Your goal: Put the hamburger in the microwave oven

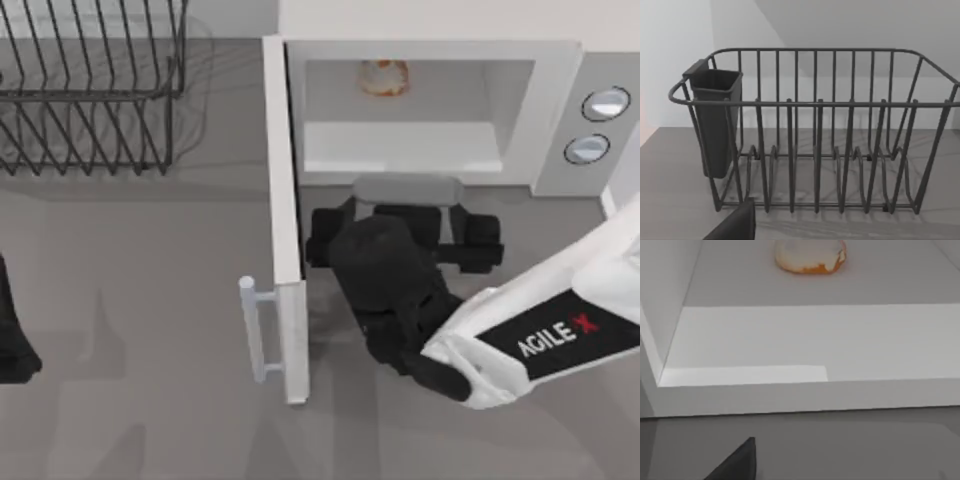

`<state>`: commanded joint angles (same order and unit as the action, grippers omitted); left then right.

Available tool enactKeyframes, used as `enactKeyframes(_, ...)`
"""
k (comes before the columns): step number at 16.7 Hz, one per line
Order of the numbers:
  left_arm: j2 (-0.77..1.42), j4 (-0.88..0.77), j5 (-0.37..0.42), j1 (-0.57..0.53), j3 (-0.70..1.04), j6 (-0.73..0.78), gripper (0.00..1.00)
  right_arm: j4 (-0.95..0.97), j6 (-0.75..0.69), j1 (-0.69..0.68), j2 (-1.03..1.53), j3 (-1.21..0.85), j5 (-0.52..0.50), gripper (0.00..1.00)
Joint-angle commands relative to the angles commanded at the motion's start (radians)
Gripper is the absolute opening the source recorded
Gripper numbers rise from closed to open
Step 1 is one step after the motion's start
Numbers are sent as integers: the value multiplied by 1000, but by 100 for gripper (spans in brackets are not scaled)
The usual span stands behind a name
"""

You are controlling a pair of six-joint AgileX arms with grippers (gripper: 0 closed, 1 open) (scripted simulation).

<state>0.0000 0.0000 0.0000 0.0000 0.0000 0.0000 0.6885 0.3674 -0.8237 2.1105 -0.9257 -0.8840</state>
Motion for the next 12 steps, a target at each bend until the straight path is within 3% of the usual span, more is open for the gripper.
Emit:
enactKeyframes(8, 0, 0, 0, 0, 0, 0, 100, -313, -1, 1, -215, -79, 4, 100)
enactKeyframes(12, 0, 0, 0, 0, 0, 0, 100, -372, -1, 1, -269, -100, 4, 100)
